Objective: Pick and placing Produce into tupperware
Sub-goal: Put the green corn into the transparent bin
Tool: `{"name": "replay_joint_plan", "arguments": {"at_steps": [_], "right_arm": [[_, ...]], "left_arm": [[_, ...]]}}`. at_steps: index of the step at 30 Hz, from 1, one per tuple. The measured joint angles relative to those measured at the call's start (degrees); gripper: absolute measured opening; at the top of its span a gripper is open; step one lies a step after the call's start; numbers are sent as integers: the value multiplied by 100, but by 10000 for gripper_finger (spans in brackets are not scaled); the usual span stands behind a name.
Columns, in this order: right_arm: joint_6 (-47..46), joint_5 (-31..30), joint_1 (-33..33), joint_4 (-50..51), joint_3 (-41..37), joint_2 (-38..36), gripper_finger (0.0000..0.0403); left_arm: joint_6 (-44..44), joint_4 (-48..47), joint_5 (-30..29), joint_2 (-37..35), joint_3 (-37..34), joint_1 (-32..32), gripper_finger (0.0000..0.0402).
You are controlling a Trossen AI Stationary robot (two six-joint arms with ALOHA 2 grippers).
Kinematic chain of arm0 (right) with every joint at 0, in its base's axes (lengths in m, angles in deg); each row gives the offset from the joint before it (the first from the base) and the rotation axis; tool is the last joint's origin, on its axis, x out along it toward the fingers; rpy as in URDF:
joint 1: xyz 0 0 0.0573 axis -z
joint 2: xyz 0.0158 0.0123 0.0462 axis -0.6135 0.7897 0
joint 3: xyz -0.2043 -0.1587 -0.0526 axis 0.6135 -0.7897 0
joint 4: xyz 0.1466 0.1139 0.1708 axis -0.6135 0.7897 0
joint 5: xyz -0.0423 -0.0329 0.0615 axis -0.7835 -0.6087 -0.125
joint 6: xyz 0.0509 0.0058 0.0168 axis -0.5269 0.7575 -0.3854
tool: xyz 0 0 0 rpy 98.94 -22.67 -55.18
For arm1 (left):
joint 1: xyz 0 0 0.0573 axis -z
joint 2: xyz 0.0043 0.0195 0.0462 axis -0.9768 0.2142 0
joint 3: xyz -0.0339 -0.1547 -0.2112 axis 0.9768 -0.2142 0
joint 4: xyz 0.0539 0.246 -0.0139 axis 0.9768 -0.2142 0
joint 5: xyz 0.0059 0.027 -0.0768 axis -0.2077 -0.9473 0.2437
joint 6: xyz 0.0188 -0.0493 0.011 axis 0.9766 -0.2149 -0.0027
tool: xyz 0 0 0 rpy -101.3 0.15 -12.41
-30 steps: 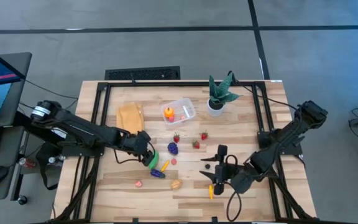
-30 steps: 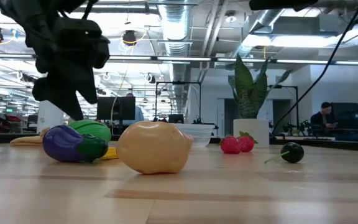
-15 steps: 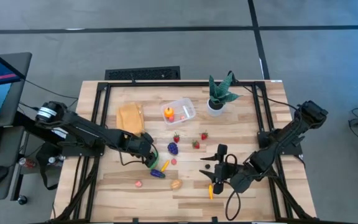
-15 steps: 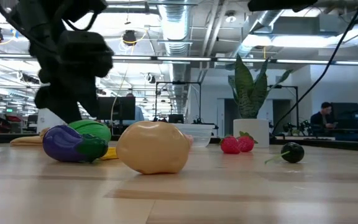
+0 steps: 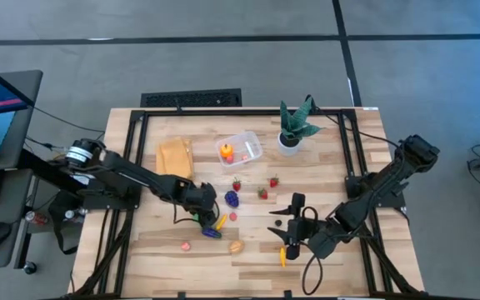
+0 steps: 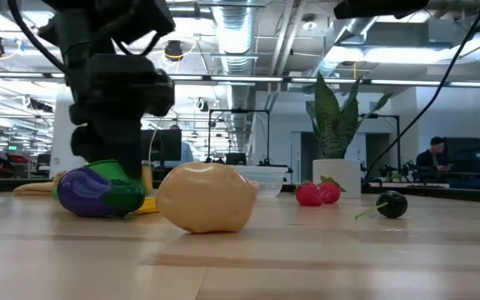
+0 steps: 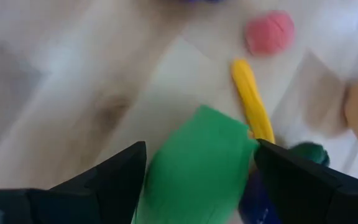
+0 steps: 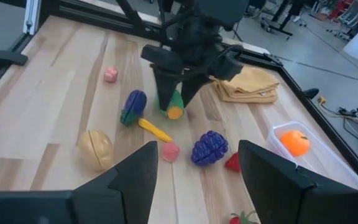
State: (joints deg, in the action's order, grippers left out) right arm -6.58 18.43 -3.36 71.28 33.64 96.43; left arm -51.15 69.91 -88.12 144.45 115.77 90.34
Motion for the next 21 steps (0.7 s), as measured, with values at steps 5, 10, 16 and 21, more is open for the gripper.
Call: {"name": "replay_joint_plan", "arguments": {"at_steps": [5, 10, 16, 21], "right_arm": [[-22, 0, -4, 33, -2, 0, 216], [-68, 0, 7, 51, 0, 0, 216], [-133, 0, 7, 96, 0, 0, 216], [-133, 0, 7, 98, 0, 0, 216]], "left_arm": [[725, -181, 449, 83, 118, -58, 288], [1618, -620, 449, 79, 340, -66, 288], [2236, -826, 451, 72, 412, -65, 288], [2236, -824, 434, 72, 412, -65, 288]]}}
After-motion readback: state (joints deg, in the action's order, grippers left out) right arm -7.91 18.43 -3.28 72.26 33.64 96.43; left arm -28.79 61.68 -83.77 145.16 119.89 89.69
